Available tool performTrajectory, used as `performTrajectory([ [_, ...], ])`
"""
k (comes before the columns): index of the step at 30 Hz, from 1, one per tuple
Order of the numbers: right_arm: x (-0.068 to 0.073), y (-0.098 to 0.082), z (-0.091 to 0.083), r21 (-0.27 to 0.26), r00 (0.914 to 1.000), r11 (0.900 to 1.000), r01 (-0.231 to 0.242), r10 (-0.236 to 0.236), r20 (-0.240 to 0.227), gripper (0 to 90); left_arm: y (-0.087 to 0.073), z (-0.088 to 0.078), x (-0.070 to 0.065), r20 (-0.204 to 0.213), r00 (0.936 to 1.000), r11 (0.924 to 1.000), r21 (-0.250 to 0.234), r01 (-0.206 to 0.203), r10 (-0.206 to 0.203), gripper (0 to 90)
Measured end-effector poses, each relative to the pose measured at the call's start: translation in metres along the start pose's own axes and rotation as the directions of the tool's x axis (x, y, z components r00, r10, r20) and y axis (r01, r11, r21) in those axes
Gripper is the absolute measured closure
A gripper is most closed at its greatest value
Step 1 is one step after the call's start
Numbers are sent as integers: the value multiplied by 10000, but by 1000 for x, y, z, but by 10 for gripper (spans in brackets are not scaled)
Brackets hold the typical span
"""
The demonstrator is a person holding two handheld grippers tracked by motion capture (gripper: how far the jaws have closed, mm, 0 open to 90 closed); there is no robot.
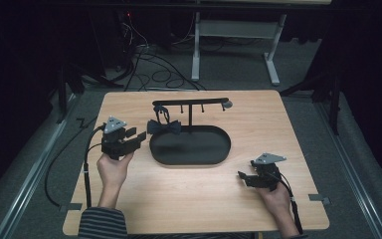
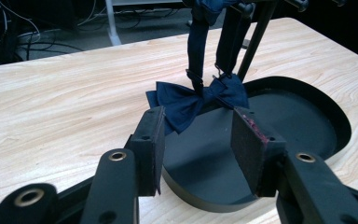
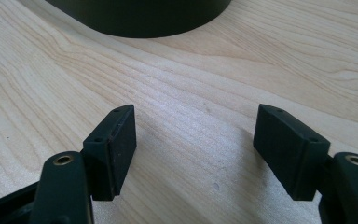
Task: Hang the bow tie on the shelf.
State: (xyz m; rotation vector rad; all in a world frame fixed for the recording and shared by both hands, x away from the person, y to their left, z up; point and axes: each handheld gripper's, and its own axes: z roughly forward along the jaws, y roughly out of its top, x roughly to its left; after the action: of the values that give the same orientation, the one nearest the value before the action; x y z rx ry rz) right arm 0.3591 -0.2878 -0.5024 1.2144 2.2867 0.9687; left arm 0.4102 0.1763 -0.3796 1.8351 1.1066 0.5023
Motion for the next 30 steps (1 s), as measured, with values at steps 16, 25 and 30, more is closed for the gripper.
performTrajectory([
  [16, 0, 0, 0, 37, 10000, 10000, -41, 41, 7, 313, -16, -13, 2, 113, 9998, 9998, -3, 181, -181, 549],
  [25, 0, 0, 0, 34, 10000, 10000, -24, 24, 5, 313, -26, -20, 3, 124, 9995, 9996, 8, 283, -283, 546],
  [30, 1, 0, 0, 28, 10000, 10000, -42, 42, 9, 313, -32, -24, 3, 114, 9994, 9994, 51, 337, -337, 543],
])
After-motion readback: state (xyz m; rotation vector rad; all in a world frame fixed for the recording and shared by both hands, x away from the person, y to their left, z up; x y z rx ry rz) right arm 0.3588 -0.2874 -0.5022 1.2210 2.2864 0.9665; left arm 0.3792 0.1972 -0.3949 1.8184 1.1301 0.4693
